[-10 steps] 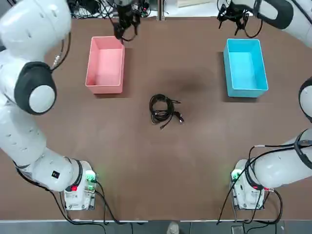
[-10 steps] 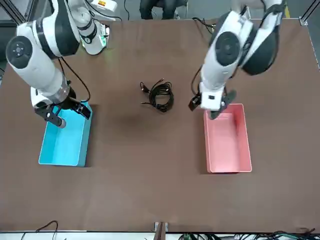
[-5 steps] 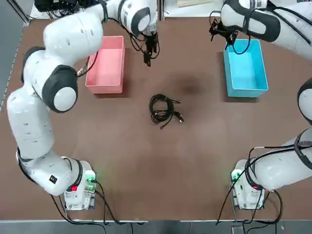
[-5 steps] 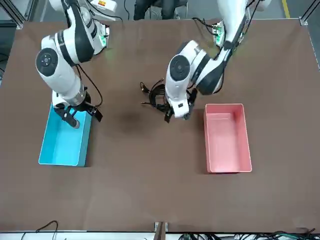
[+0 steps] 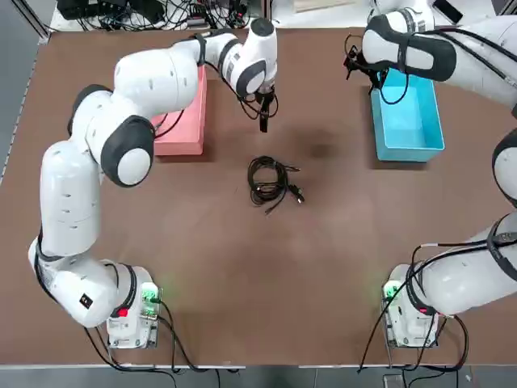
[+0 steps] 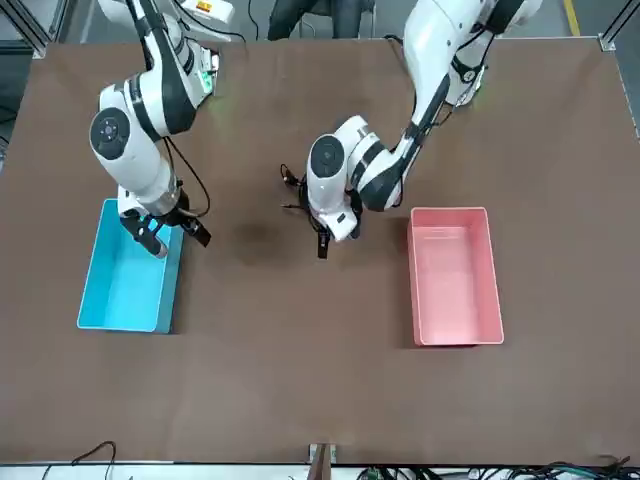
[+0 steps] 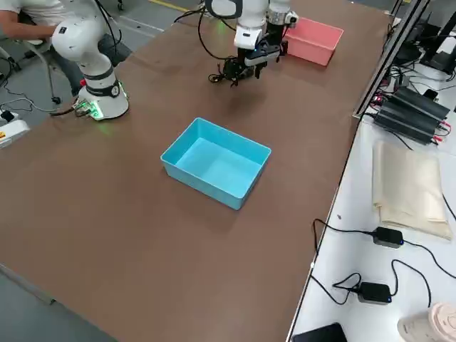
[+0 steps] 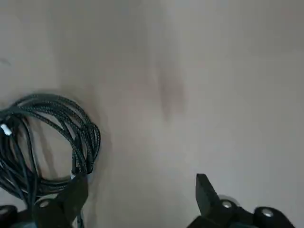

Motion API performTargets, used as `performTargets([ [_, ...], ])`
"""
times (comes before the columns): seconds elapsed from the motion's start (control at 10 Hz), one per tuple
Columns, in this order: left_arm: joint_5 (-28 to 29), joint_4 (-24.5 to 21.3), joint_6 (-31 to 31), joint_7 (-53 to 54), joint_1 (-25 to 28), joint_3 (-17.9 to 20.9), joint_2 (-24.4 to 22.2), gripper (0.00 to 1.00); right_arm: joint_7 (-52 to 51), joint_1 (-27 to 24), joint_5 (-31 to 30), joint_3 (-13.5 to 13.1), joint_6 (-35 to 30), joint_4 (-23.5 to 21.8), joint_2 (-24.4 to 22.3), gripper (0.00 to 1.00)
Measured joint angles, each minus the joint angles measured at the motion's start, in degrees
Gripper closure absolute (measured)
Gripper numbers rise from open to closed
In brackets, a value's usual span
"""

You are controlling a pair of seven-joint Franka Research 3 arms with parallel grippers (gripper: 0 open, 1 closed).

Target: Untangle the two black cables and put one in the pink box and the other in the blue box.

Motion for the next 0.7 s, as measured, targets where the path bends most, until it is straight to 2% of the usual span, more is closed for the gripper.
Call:
performTargets([
  [0.5,0.9,-8.67,7.82,-5.66,-4.11,0.06,0.95,0.04,3.81,1.23,0.01,0.01,4.75,-1.77,3.05,0.0],
  [0.7,4.3,-12.03,11.54,-8.25,-4.7,0.09,0.96,0.13,4.28,1.43,0.01,0.01,5.04,-1.76,3.95,0.0],
])
